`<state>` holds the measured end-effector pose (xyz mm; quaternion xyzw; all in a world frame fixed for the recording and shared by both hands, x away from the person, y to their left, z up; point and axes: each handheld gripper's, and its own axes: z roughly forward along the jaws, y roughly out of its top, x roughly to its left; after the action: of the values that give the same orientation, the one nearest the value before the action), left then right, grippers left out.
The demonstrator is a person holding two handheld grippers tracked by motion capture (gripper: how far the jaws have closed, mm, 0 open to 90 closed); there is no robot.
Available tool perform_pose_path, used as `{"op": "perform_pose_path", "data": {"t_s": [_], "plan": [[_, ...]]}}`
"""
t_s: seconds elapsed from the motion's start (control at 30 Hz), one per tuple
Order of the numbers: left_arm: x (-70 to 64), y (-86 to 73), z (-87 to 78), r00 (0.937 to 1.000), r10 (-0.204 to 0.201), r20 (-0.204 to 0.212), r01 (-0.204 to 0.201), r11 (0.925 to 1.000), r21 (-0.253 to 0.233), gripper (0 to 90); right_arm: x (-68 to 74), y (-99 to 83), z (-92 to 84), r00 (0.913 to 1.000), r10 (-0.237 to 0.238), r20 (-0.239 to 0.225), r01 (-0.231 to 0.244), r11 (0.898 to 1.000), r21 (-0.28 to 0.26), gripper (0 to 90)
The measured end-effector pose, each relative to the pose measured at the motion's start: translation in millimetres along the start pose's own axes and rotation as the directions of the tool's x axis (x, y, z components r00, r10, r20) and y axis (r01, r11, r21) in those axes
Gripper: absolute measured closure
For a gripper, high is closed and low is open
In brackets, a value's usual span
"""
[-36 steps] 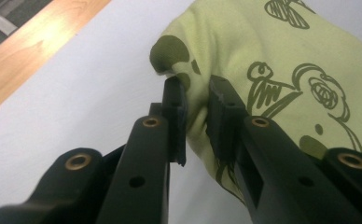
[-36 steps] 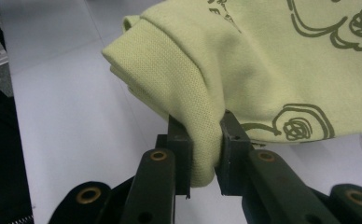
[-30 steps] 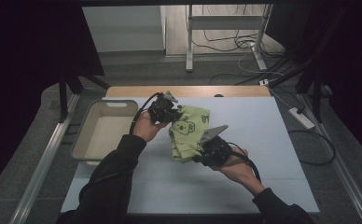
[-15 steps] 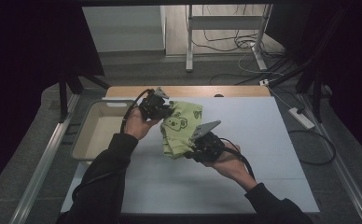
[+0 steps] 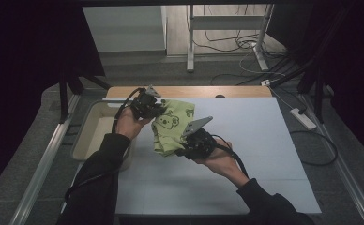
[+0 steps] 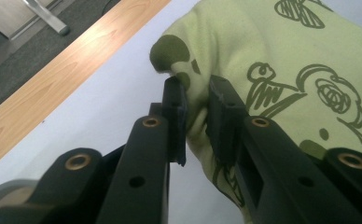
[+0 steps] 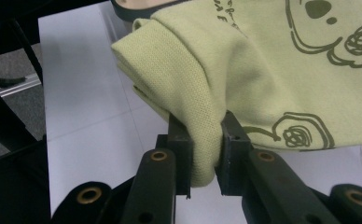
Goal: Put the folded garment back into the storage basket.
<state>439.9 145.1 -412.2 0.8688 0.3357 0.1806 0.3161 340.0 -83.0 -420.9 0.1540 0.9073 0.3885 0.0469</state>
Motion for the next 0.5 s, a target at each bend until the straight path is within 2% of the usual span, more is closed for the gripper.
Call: {"op": "perform_pose_path", "data": {"t_s": [0.5], "plan": [[16.4,-12.2,-18.7,0.9989,-0.025,-0.039,0.025,0.9997,-0.007,78.1,4.3,22.9,12.0,0.9994,-0.007,-0.035,0.005,0.999,-0.035,78.2]]}}
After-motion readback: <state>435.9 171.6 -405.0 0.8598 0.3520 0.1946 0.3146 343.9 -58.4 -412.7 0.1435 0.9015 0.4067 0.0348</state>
